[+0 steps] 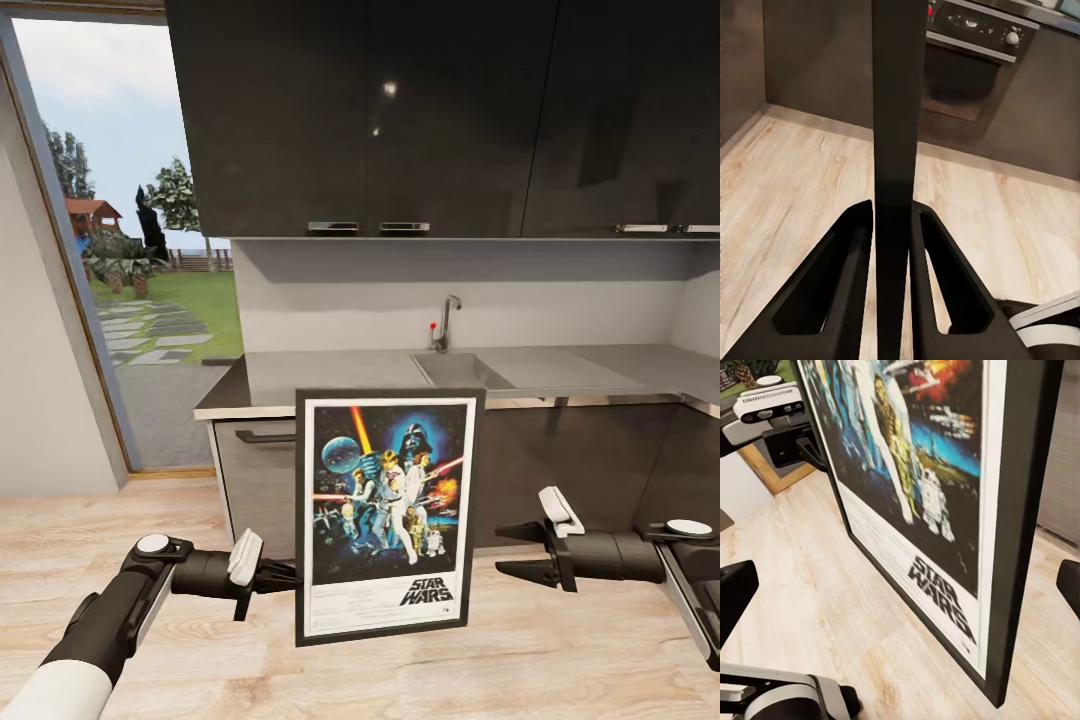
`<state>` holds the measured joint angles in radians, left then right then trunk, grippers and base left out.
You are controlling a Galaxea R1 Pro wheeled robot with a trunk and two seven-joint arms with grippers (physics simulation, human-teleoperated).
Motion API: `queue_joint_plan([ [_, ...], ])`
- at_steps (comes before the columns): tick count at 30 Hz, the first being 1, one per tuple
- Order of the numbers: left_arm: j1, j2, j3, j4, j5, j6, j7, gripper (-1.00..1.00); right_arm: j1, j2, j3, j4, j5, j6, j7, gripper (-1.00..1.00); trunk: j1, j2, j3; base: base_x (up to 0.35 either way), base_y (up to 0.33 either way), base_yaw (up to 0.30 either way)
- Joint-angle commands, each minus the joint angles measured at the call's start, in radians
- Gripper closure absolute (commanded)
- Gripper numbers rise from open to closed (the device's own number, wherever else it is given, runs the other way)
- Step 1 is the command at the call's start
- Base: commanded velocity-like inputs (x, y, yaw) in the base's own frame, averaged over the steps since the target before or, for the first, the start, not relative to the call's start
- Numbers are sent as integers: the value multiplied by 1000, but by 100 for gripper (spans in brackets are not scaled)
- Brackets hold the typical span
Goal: Pick up the poster from the kitchen countertop and hang it on one of the wall nails in the kitchen.
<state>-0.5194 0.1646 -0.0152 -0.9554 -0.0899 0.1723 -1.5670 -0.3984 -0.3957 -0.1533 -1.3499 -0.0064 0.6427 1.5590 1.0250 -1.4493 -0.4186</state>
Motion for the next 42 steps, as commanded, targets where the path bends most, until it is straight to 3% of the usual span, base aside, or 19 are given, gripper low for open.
queue_joint_plan([
  [1, -1, 0, -1, -2, -4, 7, -4, 100, -1, 0, 0, 0, 0, 10, 1, -100, 0, -1, -1, 0, 0, 0],
  [21, -1, 1, -4, -28, -2, 6, -4, 100, -55, 0, 1, 78, 3, 7, -8, -100, 0, -1, -1, 0, 0, 0],
  [24, -1, 1, -5, -28, -2, 6, -4, 100, -66, 11, 2, 94, 4, 6, -9, -100, 0, -1, -1, 0, 0, 0],
  [30, -1, 1, -34, -29, -2, 6, -4, 100, -81, 21, 56, 118, 4, 2, -14, -100, 0, -1, -1, 0, 0, 0],
  [42, -1, 1, -44, -42, -2, 7, -4, 100, -93, 24, 73, 151, 3, -14, -19, -100, 0, -1, -1, 0, 0, 0],
])
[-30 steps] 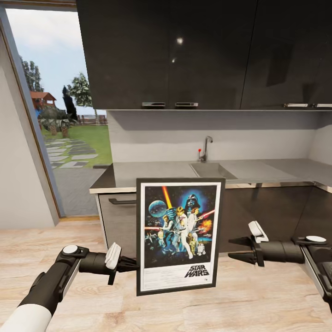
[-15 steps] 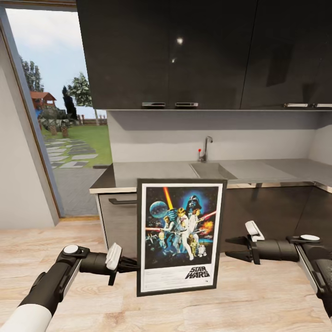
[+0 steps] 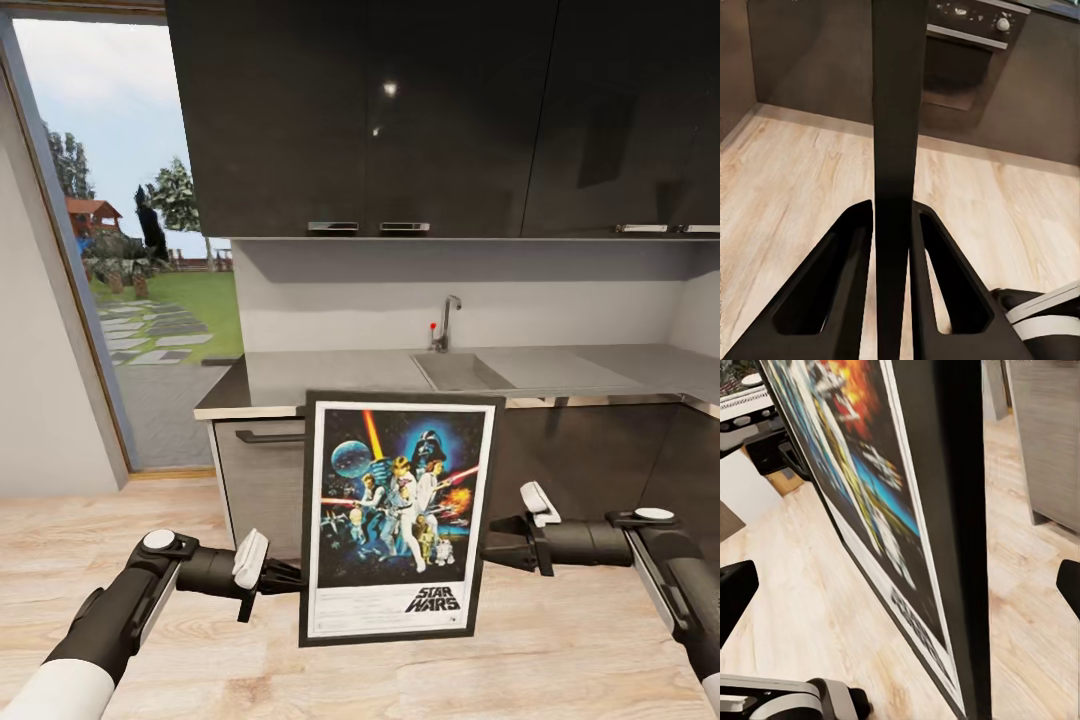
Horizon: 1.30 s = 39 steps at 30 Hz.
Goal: Pick up the poster from the kitchen countertop and hang it on one of the wall nails in the kitchen.
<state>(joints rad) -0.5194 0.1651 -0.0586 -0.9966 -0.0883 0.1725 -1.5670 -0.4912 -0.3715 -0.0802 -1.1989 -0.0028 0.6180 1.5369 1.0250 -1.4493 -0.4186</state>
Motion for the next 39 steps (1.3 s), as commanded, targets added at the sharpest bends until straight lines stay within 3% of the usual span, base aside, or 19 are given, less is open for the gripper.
queue_joint_plan([
  [1, -1, 0, -1, -4, -4, 7, -4, 100, -1, 0, 0, 4, 0, -4, 3, -100, 0, -1, -1, 0, 0, 0],
  [18, -1, 2, 1, -64, -1, 10, -4, 100, -1, 1, 2, 49, 0, -72, 4, -100, 0, -1, -1, 0, 0, 0],
  [27, -1, 37, 3, -118, 5, 16, -4, 100, -1, 2, 3, 98, 0, -125, 5, -100, 0, -1, -1, 0, 0, 0],
  [39, -1, 40, 4, -140, 6, 18, -4, 100, -1, 15, 13, 104, 0, -140, 5, -100, 0, -1, -1, 0, 0, 0],
])
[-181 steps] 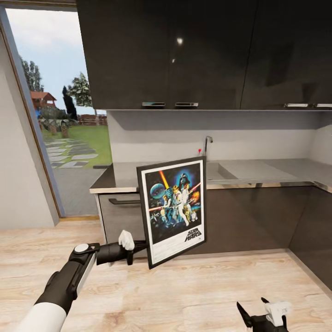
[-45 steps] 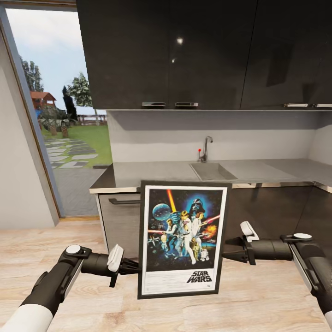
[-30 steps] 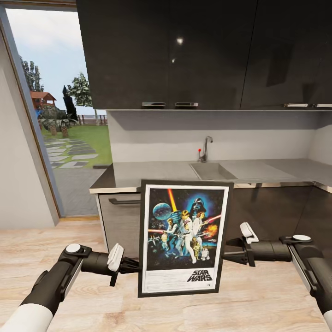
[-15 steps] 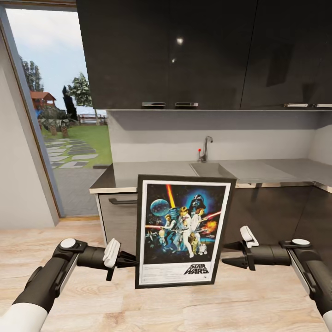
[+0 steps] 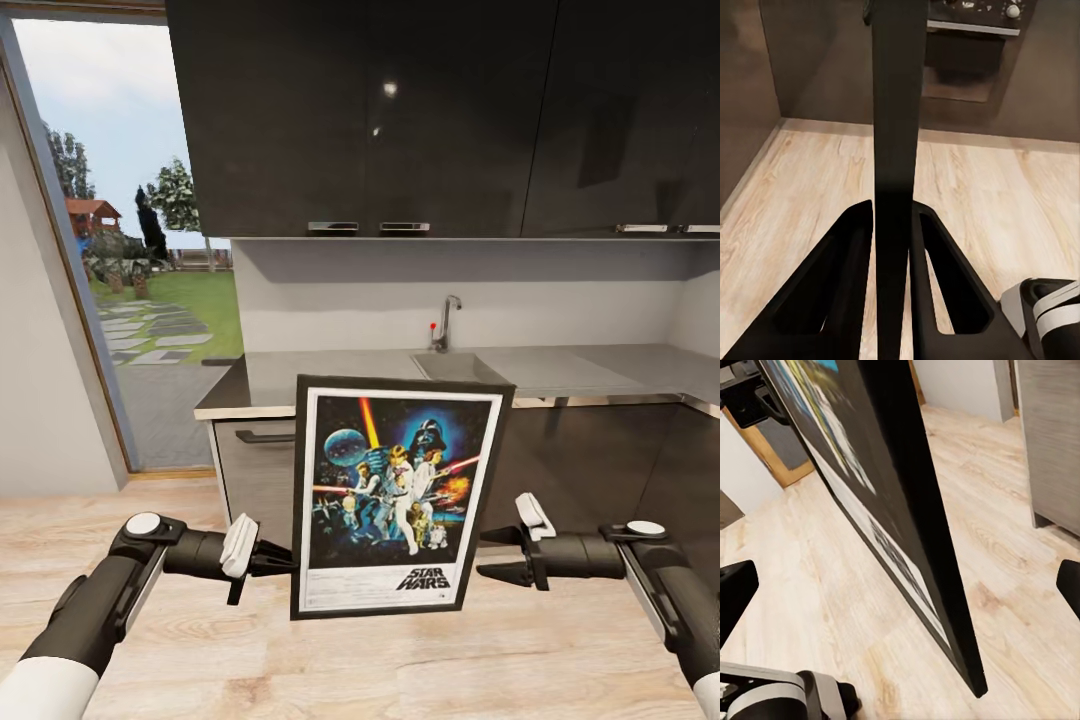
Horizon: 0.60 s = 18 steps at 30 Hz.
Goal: Pick up the poster from the kitchen countertop and hang it on one of the wall nails in the kitchen.
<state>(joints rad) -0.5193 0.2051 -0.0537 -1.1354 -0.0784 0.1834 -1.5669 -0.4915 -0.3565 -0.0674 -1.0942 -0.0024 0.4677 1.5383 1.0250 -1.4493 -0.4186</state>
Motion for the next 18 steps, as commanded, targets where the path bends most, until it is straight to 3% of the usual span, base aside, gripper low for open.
queue_joint_plan([
  [1, -1, 0, -1, -14, -3, 8, -4, 100, -1, 2, 23, 0, 0, 10, 3, -100, 0, -1, -1, 0, 0, 0],
  [5, -1, 0, -1, -34, -3, 10, -4, 100, -1, 5, 50, 0, 1, 8, 2, -100, 0, -1, -1, 0, 0, 0],
  [11, -1, 0, -1, -40, -2, 21, -4, 100, -1, 5, 56, 1, 1, 8, 2, -100, 0, -1, -1, 0, 0, 0],
  [15, -1, 1, -1, -49, 23, 31, -4, 100, -1, 5, 57, 22, 0, 3, 2, -100, 0, -1, -1, 0, 0, 0],
  [16, -1, 1, -1, -49, 25, 31, -4, 100, -1, 5, 57, 24, 0, -3, 2, 100, 0, -1, -1, 0, 0, 0],
  [18, -1, 1, -1, -51, 30, 32, -4, 100, -1, 5, 56, 32, 1, -29, 2, 100, 0, -1, -1, 0, 0, 0],
])
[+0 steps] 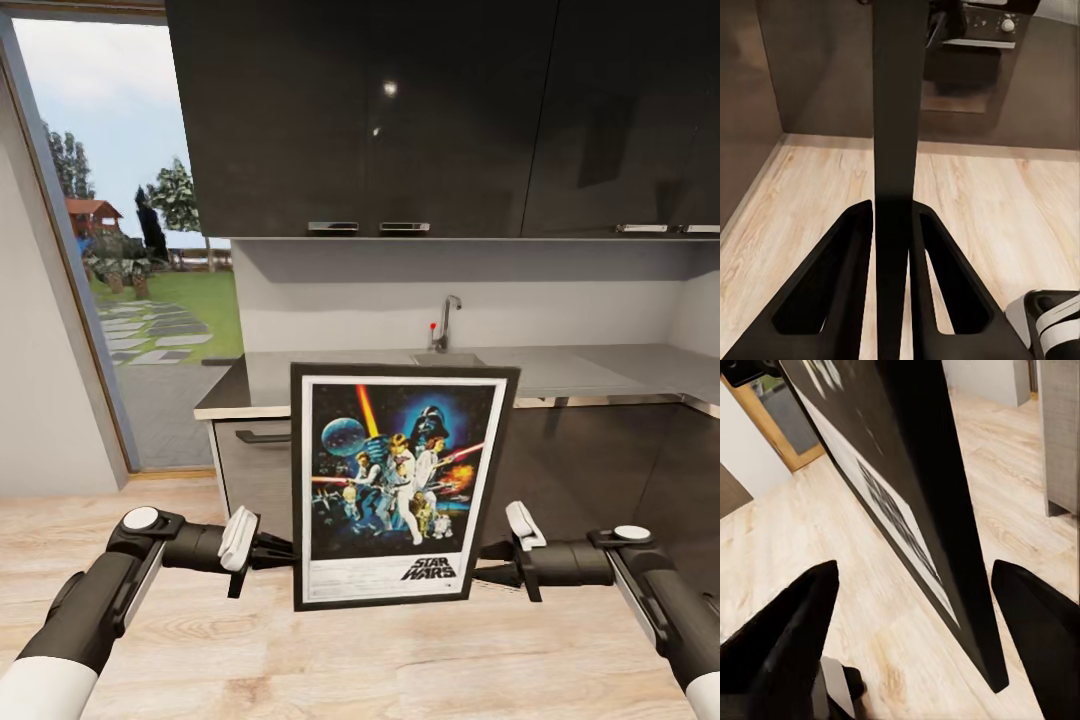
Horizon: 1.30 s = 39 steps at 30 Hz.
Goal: Pick up the poster from the kitchen countertop and hang it on one of the wall nails in the kitchen.
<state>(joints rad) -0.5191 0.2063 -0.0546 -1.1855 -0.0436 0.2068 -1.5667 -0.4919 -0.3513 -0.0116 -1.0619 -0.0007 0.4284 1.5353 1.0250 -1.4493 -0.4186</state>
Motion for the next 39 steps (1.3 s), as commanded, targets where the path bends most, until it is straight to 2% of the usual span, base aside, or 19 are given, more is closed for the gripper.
queue_joint_plan([
  [1, -1, 0, 0, -1, -4, 9, -4, 100, 0, 0, 0, 1, -1, 6, 5, 100, 0, -1, -1, 0, 0, 0],
  [9, -1, 0, -1, 2, -4, 11, -4, 100, 0, 0, -1, 2, -1, -3, 6, 100, 0, -1, -1, 0, 0, 0],
  [10, -1, 0, 0, 2, -4, 11, -4, -100, 0, 0, -1, 2, -1, -3, 6, 100, 0, -1, -1, 0, 0, 0],
  [23, -1, 3, 2, 13, -12, 11, -4, -100, 0, 0, -1, 2, -3, -3, 5, 100, 0, -1, -1, 0, 0, 0],
  [26, -1, 25, 2, 14, -13, 13, -4, -100, 0, 0, -1, 2, -4, -3, 5, 100, 0, -1, -1, 0, 0, 0],
  [31, -1, 86, 5, 32, -12, 13, -4, -100, 0, 0, -1, 2, -7, -3, 5, 100, 0, -1, -1, 0, 0, 0],
  [33, -1, 104, 18, 39, -11, 13, -4, -100, 0, 0, -2, 2, -8, -3, 5, 100, 0, -1, -1, 0, 0, 0],
  [34, -1, 118, 50, 46, -11, 11, -4, -100, 0, 0, -2, 2, -9, -3, 5, 100, 0, -1, -1, 0, 0, 0],
  [39, -1, 143, 88, 83, -12, 8, -4, -100, 0, 0, -2, 1, -10, -3, 6, 100, 0, -1, -1, 0, 0, 0],
])
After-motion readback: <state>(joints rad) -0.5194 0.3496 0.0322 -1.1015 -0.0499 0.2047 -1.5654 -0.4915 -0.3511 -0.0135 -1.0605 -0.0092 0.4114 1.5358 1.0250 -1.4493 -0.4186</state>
